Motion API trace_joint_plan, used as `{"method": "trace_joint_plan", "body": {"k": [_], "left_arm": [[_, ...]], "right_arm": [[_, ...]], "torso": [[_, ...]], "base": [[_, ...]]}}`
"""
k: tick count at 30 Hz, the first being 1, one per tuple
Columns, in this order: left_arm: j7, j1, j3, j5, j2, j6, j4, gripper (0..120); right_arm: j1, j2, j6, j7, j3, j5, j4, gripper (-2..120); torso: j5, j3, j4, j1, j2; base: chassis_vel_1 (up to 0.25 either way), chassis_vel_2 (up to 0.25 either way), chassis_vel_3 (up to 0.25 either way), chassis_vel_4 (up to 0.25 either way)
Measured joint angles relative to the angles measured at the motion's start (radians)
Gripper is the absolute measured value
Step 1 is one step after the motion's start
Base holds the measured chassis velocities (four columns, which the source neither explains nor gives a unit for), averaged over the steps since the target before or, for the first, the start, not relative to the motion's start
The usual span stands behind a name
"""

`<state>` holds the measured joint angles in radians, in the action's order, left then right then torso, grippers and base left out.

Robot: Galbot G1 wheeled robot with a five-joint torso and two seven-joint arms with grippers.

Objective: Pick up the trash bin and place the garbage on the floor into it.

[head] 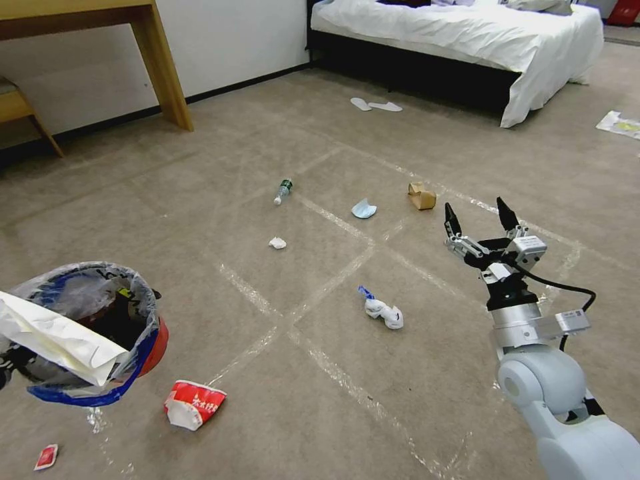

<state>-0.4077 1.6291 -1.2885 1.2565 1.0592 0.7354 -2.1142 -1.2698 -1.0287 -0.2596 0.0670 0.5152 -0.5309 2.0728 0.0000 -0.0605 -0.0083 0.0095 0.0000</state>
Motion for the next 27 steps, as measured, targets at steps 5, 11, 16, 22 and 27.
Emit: {"method": "trace_joint_plan", "body": {"k": [5,11,16,22,27], "left_arm": [[0.0,0.003,-0.002,0.0,0.001,0.0,-0.003,0],[-0.001,0.003,-0.003,-0.001,0.001,0.0,-0.005,0],[-0.002,0.004,-0.003,-0.001,0.003,0.0,-0.005,0],[-0.004,0.004,-0.001,-0.001,0.001,0.0,0.003,0],[-0.005,0.003,0.003,-0.001,-0.001,0.0,0.01,0]], "right_arm": [[-0.002,0.001,-0.002,-0.001,0.0,0.001,-0.002,100],[0.003,0.004,-0.004,-0.005,0.0,0.0,-0.007,100],[0.006,0.006,-0.006,-0.006,-0.001,0.0,-0.009,100],[0.013,0.012,-0.008,-0.007,-0.005,-0.001,-0.02,100],[0.019,0.011,-0.009,-0.007,-0.011,-0.001,-0.025,100]], "torso": [[0.0,0.0,0.0001,0.0,0.0],[0.0,0.0,0.0,0.0,0.0],[-0.0001,0.0,0.0001,0.0,0.0],[0.0,0.0,0.0,0.0,0.0],[-0.0002,0.0,0.0,0.0,0.0]], "base": [[-0.076,0.09,0.096,-0.083],[-0.068,0.067,0.078,-0.068],[-0.065,0.078,0.073,-0.065],[-0.102,0.092,0.082,-0.09],[-0.074,0.081,0.081,-0.085]]}}
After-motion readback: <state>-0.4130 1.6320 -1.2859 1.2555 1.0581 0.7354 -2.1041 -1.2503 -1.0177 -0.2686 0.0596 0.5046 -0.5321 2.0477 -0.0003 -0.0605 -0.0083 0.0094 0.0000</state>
